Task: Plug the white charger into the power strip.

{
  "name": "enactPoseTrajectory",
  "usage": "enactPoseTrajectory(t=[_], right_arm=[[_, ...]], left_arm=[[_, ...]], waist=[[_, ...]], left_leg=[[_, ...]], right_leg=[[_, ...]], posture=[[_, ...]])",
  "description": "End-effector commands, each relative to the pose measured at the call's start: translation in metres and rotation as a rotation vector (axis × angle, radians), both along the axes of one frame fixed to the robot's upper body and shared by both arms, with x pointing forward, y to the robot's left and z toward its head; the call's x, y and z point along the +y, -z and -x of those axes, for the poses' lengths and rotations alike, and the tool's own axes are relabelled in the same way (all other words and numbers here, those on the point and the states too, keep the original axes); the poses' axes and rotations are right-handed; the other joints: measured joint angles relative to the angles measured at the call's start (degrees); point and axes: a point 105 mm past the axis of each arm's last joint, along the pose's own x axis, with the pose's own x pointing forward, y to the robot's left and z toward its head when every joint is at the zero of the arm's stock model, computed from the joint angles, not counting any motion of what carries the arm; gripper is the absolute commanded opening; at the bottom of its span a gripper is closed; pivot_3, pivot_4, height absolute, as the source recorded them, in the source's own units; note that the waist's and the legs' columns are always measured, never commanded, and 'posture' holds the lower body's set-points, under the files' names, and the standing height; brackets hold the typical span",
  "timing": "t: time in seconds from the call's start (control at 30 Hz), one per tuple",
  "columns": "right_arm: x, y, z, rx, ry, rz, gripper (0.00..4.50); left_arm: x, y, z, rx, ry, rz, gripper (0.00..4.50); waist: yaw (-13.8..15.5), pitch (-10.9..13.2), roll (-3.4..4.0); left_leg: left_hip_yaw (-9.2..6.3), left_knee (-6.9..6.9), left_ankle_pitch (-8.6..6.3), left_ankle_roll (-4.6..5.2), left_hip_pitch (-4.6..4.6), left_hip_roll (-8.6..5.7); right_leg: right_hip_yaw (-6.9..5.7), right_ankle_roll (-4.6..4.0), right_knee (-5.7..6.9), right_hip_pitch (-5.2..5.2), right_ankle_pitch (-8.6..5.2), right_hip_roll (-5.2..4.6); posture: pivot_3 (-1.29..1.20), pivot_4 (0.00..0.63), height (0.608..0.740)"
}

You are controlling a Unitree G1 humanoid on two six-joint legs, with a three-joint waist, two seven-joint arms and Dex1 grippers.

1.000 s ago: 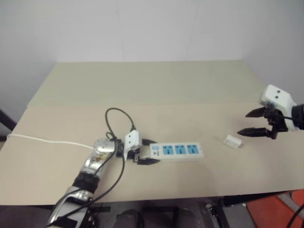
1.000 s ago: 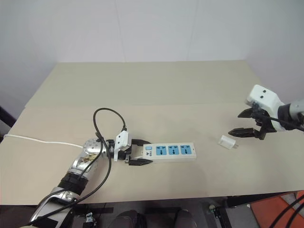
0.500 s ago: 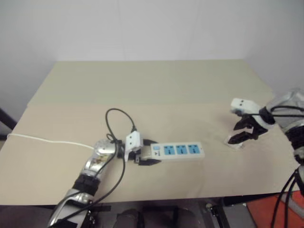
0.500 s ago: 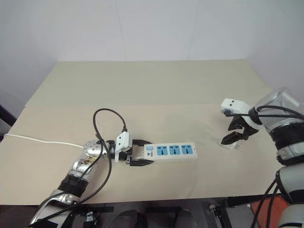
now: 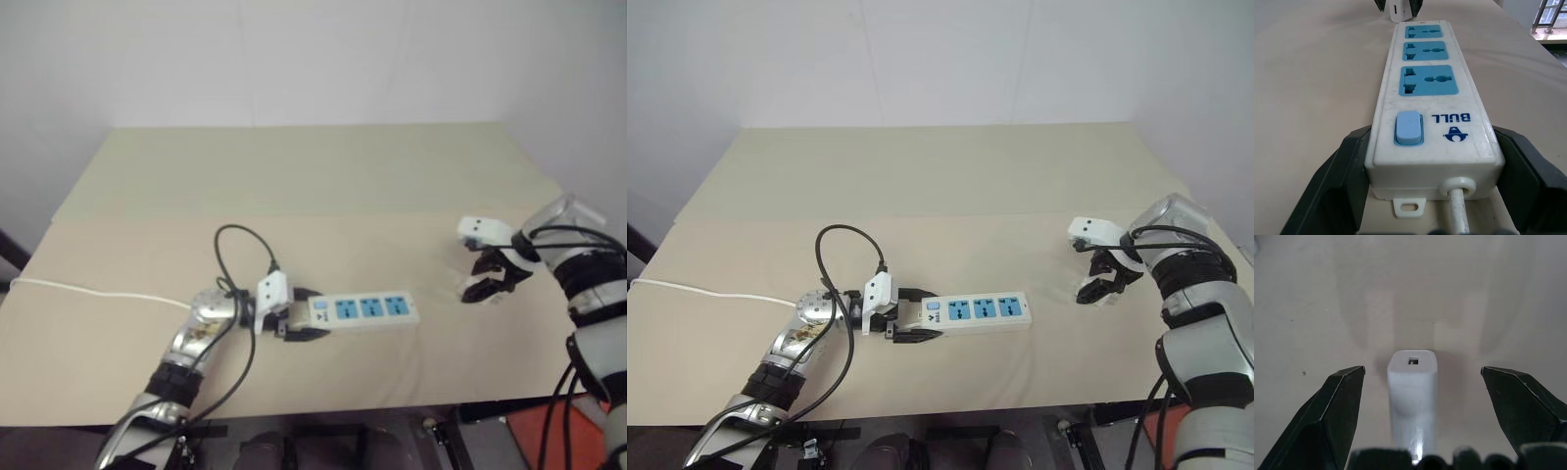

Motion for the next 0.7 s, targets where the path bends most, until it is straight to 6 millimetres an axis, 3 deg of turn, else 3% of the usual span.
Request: enactPoseTrajectory(t=[0.03,0.1,0.2,0.47,0.6,0.7], right_arm=[[0.001,-0.011,-0.006,-0.04,-0.008,0.002,4.5],[0.002,-0.008,-0.005,-0.029,-0.017,0.012,4.5],[0.002,-0.002,-0.006,-0.026,-0.02,0.027,3.92],[0.013,0.006,-0.01,-0.019,-0.049,0.051,1.15],[0.021,0.007,-0.011,-0.035,-0.071,0.029,1.1],[0.039,-0.013,-0.015,-0.14,-0.128,-0.076,1.1]], left_arm=[[-0.003,0.017,0.009,0.057,0.021,-0.048,3.27],[-0.003,0.017,0.009,0.058,0.019,-0.049,3.27],[-0.002,0.017,0.009,0.059,0.016,-0.05,3.27],[-0.001,0.019,0.009,0.065,0.01,-0.056,3.27],[-0.001,0.019,0.008,0.064,0.009,-0.06,3.27],[0.002,0.019,0.008,0.067,0.01,-0.07,3.27]], waist=[[-0.09,0.0,0.0],[-0.18,-0.01,0.01],[-0.28,-0.02,0.02],[-0.77,-0.06,0.04],[-0.83,-0.11,0.03],[-0.88,-0.12,0.04]], left_leg=[[0.0,0.0,0.01,-0.01,0.0,0.0],[0.0,0.0,0.02,-0.04,0.01,0.0],[-0.01,0.0,0.03,-0.06,0.05,0.01],[-0.03,-0.02,0.04,-0.07,0.18,0.02],[-0.03,-0.02,0.04,-0.08,0.3,0.04],[-0.02,-0.02,0.03,-0.08,0.31,0.05]], right_leg=[[0.0,0.0,0.01,0.0,0.0,0.01],[0.0,0.0,0.01,0.01,0.0,0.02],[-0.01,0.0,0.01,0.07,0.0,0.04],[-0.03,0.0,0.01,0.21,0.0,0.06],[-0.02,0.0,0.01,0.28,0.0,0.06],[0.01,0.0,0.01,0.26,0.0,0.05]], posture=[[0.0,0.15,0.74],[0.0,0.15,0.74],[0.0,0.15,0.74],[0.0,0.15,0.74],[0.0,0.15,0.74],[0.0,0.15,0.74]])
